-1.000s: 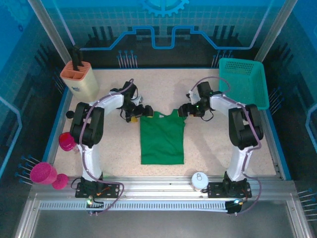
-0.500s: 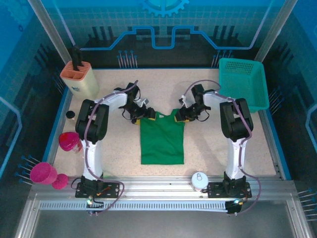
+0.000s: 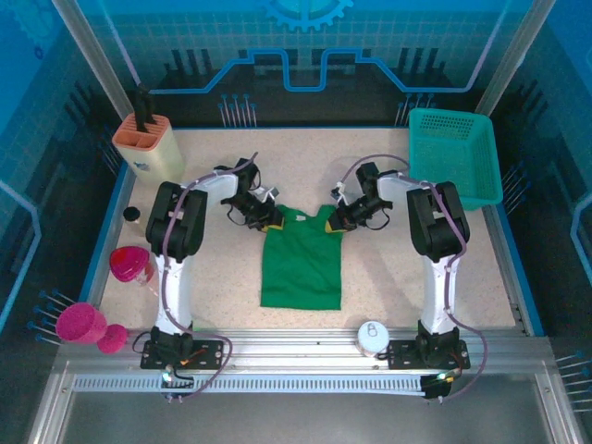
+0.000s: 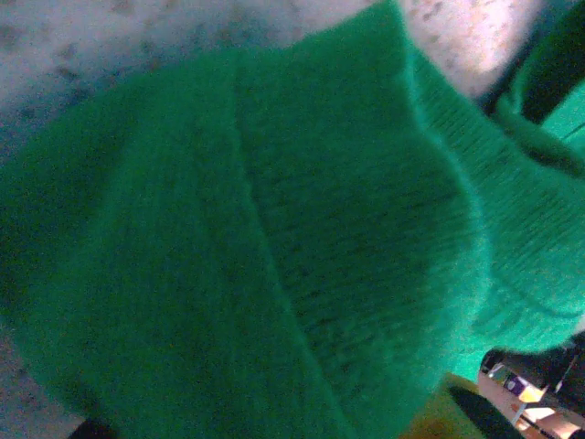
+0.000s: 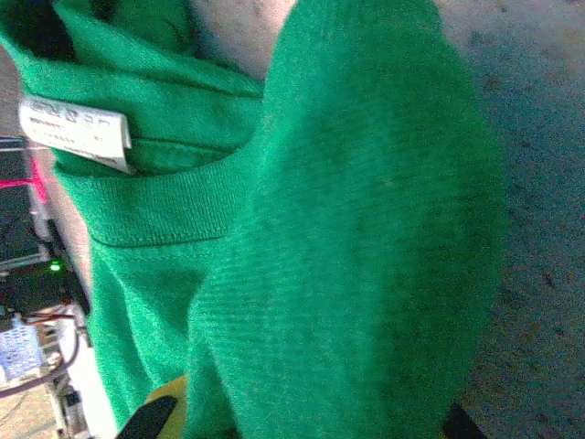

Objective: Fold the inside-out t-shirt

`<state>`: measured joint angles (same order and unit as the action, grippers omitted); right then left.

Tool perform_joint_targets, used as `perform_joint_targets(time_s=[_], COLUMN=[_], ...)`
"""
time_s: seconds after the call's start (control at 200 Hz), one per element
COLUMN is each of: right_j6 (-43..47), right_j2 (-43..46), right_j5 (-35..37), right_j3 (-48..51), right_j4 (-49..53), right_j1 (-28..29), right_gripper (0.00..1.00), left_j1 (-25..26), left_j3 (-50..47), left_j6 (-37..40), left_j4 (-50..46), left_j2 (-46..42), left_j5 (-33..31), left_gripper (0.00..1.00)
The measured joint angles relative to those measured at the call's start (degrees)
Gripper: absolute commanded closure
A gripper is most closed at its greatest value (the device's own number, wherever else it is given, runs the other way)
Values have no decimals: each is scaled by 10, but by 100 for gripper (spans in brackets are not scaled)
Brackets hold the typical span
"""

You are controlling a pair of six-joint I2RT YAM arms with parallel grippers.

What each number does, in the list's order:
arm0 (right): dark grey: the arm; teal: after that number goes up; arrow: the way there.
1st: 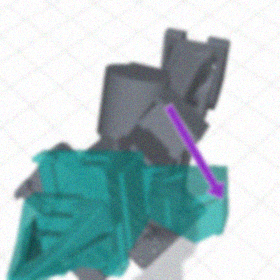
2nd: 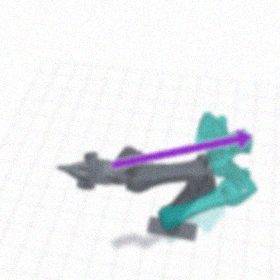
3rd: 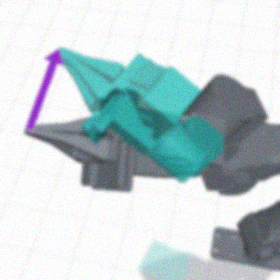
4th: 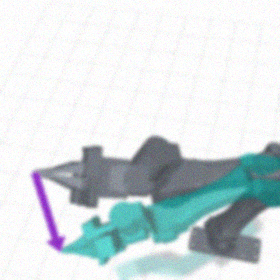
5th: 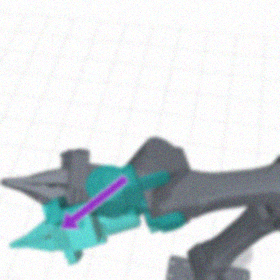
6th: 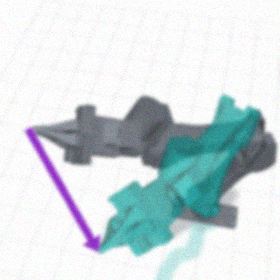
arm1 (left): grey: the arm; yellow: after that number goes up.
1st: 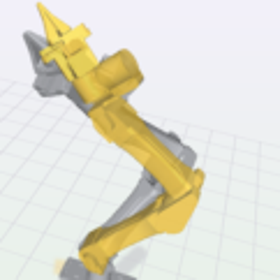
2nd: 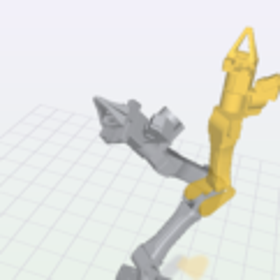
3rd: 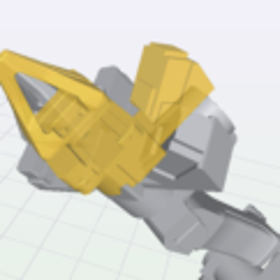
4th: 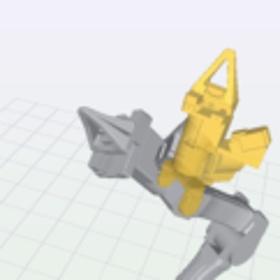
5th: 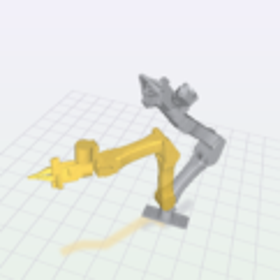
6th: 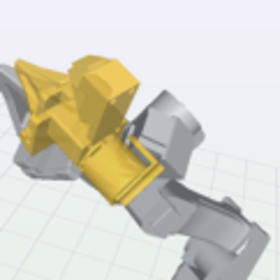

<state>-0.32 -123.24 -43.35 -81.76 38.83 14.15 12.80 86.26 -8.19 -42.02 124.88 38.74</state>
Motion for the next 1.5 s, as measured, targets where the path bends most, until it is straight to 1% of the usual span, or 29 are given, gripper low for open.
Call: perform_joint_targets(time_s=[0.13,0.235,0.335,0.415,0.455,0.49,0.575,0.63,0.675,0.7,0.766,0.826,0.871,0.931,1.006,1.056,1.126,1.206,1.326,1.406,1.501], right_j6=[-13,-12,-10,4,23,44,115,185,239,268,322,354,377,402,411,407,384,337,282,259,245], right_j2=[29,68,132,211,257,302,419,491,538,557,582,579,581,586,600,617,648,663,641,608,547], right_j5=[-44,-58,-67,-67,-64,-62,-47,-30,-7,11,60,107,143,177,209,219,214,176,104,56,10], right_j3=[4,-31,-69,-75,-66,-48,39,126,204,251,367,458,518,562,570,574,600,629,621,598,557], right_j4=[-35,-49,-98,-143,-165,-189,-248,-277,-299,-314,-339,-347,-341,-321,-319,-348,-409,-471,-501,-516,-517], right_j1=[-8,-10,-12,-18,-21,-23,-19,-8,7,17,42,50,50,51,51,50,40,-1,-68,-82,-85], right_gripper=[100,100,100,100,100,100,100,100,100,100,100,100,100,100,100,100,100,100,100,100,100], left_j1=[-17,-40,-52,-51,-47,-41,-13,17,50,67,125,178,223,276,317,337,349,342,307,276,231], left_j3=[-7,0,27,31,11,-24,-134,-224,-313,-356,-480,-567,-611,-641,-655,-668,-686,-692,-692,-689,-670], left_j6=[17,51,108,164,197,229,291,330,369,389,433,454,463,461,457,449,428,396,325,272,204], left_j4=[46,75,104,148,183,221,299,352,402,418,474,496,510,538,597,643,696,740,805,832,826], left_j2=[-20,-76,-163,-253,-306,-361,-468,-520,-549,-555,-549,-530,-523,-521,-524,-527,-523,-513,-510,-505,-478], left_j5=[49,70,80,90,94,96,90,77,52,40,-17,-68,-109,-141,-178,-205,-233,-258,-274,-263,-240], left_gripper=[100,100,100,100,100,100,100,100,100,100,100,100,100,100,100,100,100,100,100,100,100])
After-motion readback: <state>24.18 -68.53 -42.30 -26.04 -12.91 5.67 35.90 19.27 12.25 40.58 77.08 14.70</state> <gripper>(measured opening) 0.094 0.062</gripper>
